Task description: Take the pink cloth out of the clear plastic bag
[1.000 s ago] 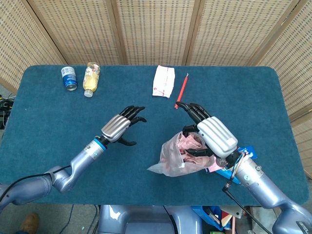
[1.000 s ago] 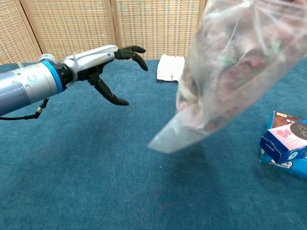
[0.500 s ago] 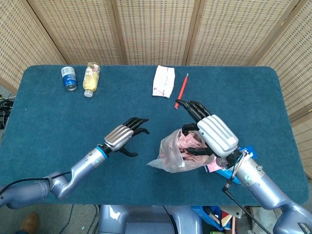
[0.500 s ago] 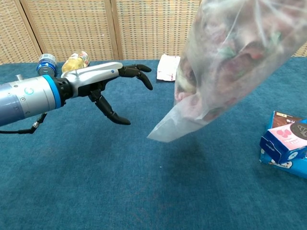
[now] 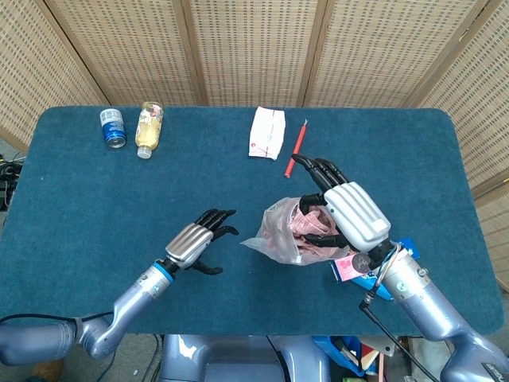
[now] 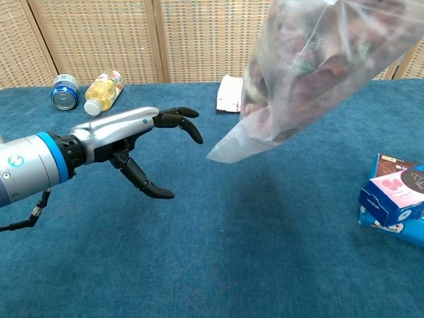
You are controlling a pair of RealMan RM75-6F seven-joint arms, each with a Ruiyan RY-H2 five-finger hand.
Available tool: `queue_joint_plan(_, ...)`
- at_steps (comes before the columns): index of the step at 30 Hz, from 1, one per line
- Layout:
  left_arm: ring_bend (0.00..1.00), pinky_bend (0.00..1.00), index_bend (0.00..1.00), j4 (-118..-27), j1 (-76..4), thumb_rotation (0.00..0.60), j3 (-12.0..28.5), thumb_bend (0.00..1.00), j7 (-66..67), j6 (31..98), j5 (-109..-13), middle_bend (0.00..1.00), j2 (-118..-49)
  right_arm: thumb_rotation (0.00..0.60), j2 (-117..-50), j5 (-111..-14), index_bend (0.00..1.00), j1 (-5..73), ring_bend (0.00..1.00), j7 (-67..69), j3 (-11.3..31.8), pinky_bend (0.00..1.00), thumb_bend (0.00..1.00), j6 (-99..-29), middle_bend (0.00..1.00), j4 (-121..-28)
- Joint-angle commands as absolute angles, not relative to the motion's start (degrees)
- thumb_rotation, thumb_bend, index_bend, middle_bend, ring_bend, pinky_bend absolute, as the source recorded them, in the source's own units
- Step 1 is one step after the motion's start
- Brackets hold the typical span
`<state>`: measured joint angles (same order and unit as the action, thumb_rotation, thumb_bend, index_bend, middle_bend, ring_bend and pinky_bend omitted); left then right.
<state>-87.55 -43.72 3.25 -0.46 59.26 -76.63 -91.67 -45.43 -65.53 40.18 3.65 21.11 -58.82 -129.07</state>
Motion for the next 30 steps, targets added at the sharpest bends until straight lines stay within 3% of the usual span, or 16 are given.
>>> queue_joint_plan(1,0.0,0.0,0.25,-87.7,-42.2,0.6,4.5,0.16,1.3,61.9,-75.8,0.0,-93.9,0.6,-45.5,-64.9,0.77,40.4,0.0,3.2,21.2,0.0,0.61,-59.0,0.0,-129.4)
queue_joint_plan(30,0.0,0.0,0.27,-88.1,-43.5,0.6,11.0,0.17,6.2,58.4,-68.8,0.0,-101.5,0.6,-46.0,-62.9,0.77,41.5,0.0,0.2,21.6,0.0,0.61,-59.2,0.0,-131.5)
